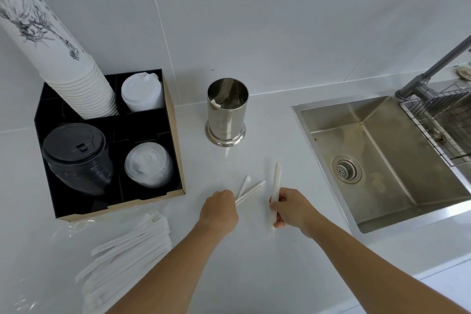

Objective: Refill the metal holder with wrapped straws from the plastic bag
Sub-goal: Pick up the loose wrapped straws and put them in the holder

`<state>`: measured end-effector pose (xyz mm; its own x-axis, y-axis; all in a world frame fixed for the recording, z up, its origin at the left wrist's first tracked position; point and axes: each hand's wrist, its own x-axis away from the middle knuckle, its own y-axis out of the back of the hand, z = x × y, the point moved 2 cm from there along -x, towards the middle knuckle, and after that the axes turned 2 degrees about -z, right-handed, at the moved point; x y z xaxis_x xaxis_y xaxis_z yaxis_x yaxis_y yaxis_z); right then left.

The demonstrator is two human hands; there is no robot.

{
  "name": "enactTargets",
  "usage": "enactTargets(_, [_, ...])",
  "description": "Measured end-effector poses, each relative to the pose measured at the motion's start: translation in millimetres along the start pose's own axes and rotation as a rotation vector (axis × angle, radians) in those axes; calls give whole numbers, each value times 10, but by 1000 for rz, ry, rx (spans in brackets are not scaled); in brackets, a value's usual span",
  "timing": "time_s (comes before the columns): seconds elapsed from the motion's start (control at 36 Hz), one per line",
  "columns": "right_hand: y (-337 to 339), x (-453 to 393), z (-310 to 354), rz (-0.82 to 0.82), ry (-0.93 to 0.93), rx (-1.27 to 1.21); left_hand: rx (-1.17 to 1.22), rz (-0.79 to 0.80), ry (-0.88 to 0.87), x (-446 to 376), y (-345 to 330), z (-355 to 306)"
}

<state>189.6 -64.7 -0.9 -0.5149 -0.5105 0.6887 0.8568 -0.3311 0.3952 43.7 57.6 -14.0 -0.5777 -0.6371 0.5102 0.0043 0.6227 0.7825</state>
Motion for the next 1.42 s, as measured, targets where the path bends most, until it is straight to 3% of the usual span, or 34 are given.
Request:
enactTargets(0.61, [-210,181,465,194,87,-339,708,175,-50,152,262,143])
enactTargets(1.03, [-93,173,973,154,156,-399,710,130,-208,124,598,-6])
enactTargets(1.42, [406,236,2097,44,529,-291,675,-19,-452,-101,1698,-233])
